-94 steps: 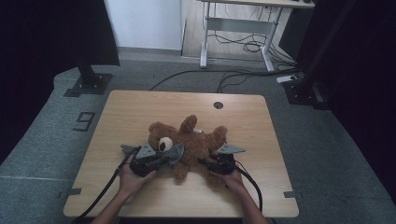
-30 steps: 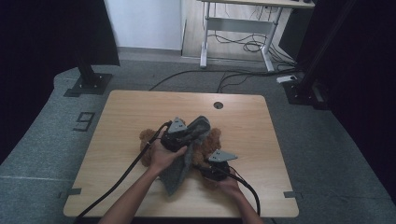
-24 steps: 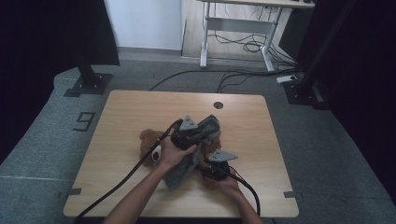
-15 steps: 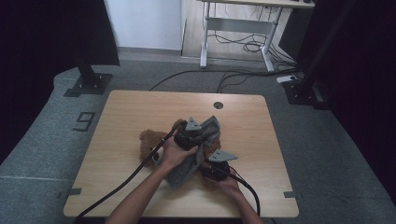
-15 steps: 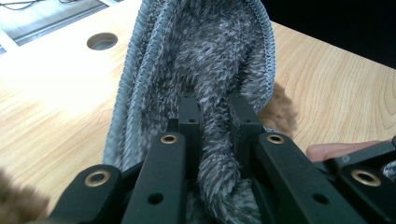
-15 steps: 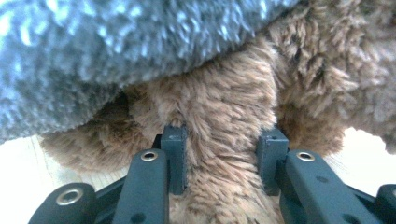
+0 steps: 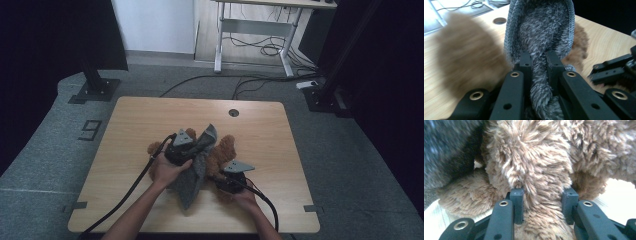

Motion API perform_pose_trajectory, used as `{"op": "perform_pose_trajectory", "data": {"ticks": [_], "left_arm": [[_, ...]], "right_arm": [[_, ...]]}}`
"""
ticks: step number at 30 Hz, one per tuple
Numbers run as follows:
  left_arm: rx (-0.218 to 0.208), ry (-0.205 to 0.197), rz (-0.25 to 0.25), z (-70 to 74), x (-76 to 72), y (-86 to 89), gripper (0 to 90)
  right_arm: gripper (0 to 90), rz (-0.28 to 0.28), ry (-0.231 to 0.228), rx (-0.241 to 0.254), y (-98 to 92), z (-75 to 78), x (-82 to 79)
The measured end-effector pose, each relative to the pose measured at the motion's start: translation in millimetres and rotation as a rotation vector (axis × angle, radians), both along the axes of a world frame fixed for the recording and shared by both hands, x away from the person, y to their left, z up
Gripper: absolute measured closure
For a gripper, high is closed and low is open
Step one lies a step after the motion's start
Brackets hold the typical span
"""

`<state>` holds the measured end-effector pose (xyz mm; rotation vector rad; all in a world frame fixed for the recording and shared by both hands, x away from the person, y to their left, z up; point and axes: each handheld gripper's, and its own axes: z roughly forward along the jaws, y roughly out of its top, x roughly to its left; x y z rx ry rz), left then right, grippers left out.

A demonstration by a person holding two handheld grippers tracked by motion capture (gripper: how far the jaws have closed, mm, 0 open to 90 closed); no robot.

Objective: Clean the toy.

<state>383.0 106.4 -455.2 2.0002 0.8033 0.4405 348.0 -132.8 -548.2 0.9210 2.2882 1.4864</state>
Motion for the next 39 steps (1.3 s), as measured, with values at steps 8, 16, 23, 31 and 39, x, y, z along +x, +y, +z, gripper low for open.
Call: {"op": "perform_pose_trajectory", "data": {"ticks": [8, 16, 23, 31, 39], "left_arm": [[-0.057, 0.033, 0.054, -16.6, -6.5, 47.1, 79.0], [-0.071, 0.008, 0.067, -12.2, -15.4, 65.5, 79.1], [-0.093, -0.014, 0.113, -14.1, -24.9, 88.7, 79.0], [-0.101, -0.031, 0.162, -15.0, -40.1, 107.7, 79.2], [-0.133, -0.028, -0.104, -11.3, -58.4, 24.2, 79.2]], "right_arm": [[63.4, -0.003, 0.008, 0.004, -0.5, -0.2, 1.7], [63.3, -0.005, 0.006, -0.001, 0.0, -0.2, 1.6], [63.3, -0.004, 0.009, 0.002, -0.2, -0.3, 2.1], [63.4, -0.01, 0.027, 0.019, -0.9, -0.5, 4.3], [62.9, -0.009, 0.055, 0.054, -3.0, -0.8, 7.7]]}}
